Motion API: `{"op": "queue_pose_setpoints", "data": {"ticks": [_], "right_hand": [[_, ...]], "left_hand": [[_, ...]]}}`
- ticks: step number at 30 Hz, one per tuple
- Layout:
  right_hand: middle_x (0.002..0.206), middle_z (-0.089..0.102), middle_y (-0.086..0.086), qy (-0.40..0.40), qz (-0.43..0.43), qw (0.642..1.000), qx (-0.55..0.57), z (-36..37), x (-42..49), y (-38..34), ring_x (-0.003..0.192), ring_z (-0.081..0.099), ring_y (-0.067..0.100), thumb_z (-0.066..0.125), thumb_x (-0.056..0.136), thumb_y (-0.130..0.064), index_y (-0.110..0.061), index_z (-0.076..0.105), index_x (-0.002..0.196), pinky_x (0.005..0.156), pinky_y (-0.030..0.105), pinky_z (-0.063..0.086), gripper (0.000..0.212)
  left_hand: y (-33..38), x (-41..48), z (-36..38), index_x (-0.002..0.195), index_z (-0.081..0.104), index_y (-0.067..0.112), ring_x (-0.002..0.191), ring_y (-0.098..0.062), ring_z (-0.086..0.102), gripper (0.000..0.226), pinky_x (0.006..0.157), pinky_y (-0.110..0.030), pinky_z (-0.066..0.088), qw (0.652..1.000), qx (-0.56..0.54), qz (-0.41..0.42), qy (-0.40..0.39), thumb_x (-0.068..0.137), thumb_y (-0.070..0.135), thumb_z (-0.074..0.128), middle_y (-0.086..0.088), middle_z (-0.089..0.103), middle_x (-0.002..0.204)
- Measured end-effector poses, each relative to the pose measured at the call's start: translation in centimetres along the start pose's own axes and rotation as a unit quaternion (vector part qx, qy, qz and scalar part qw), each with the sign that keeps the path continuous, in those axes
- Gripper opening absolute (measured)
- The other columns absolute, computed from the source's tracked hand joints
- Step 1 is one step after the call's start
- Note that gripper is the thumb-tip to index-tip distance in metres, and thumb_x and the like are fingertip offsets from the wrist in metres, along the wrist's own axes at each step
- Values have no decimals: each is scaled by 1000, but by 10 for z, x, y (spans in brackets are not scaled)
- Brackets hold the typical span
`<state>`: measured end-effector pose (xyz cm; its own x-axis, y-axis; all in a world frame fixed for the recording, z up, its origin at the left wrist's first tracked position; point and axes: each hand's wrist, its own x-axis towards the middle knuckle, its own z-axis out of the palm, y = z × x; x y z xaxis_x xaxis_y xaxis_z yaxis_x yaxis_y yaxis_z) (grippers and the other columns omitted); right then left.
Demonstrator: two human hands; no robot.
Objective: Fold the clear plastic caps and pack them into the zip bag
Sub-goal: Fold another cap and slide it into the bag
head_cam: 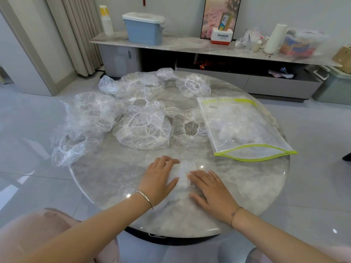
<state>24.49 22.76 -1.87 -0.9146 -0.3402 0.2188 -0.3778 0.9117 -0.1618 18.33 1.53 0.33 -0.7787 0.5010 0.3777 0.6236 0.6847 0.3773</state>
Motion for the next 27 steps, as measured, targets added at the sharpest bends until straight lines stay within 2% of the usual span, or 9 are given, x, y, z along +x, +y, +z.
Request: {"op": "queue_pose_setpoints", "data": {"ticks": [2,4,7,9,15,17,19,22,27], "right_hand": [[127,57,-5,19,3,1000,-14,0,1,0,122,49,14,45,87,-51,-23,54,126,110,31,17,49],[128,54,-3,54,-1,998,-16,-1,4,-1,124,44,15,49,83,-55,-23,55,122,111,33,18,51],[132,49,-1,89,-73,993,-13,-6,8,-1,127,41,18,57,80,-45,-20,52,125,111,37,23,52],[129,53,-3,74,-108,991,-24,-6,9,-3,127,44,16,58,80,-37,-20,50,127,110,38,26,51],[105,63,-10,46,15,998,42,-1,11,3,109,51,8,49,79,-32,-23,57,109,109,19,15,33],[96,63,-11,51,42,994,88,-4,14,3,95,50,4,51,81,-34,-24,61,102,98,12,22,25],[85,62,-13,53,91,982,156,-8,18,0,83,50,4,56,87,-34,-29,59,92,87,10,28,7],[65,50,-9,23,181,944,275,-10,21,0,62,45,6,64,87,-28,-28,49,72,65,19,37,21],[86,53,-10,1,246,912,329,-17,29,3,60,45,0,73,77,-14,-32,50,79,61,13,38,29]], "left_hand": [[-1,1,2,116,57,25,107,-15,48,37,93,-27,34,987,63,147,21,85,41,46,4,58,115],[-3,-1,8,111,64,25,109,-15,52,35,96,-27,32,969,114,218,2,83,42,54,7,63,113],[-8,-6,18,109,66,22,100,-14,61,42,95,-27,31,969,138,203,-41,72,42,69,9,67,106],[-8,-8,19,107,66,22,96,-12,61,37,93,-25,32,972,119,193,-58,77,42,55,10,67,103],[-3,-3,11,107,66,25,92,-8,63,42,84,-17,40,989,21,85,-123,77,38,39,13,68,98],[2,1,6,115,63,23,94,-15,61,42,84,-20,38,990,-52,11,-133,84,38,39,4,67,100],[5,4,2,116,59,24,79,-7,58,29,73,-18,40,981,-117,-83,-133,92,35,47,6,64,85],[5,7,3,102,59,25,55,3,52,14,55,-11,35,964,-173,-163,-118,89,30,58,14,55,60],[4,15,3,96,56,25,54,-5,50,19,55,-17,40,954,-161,-226,-114,86,40,62,8,53,58]]}}
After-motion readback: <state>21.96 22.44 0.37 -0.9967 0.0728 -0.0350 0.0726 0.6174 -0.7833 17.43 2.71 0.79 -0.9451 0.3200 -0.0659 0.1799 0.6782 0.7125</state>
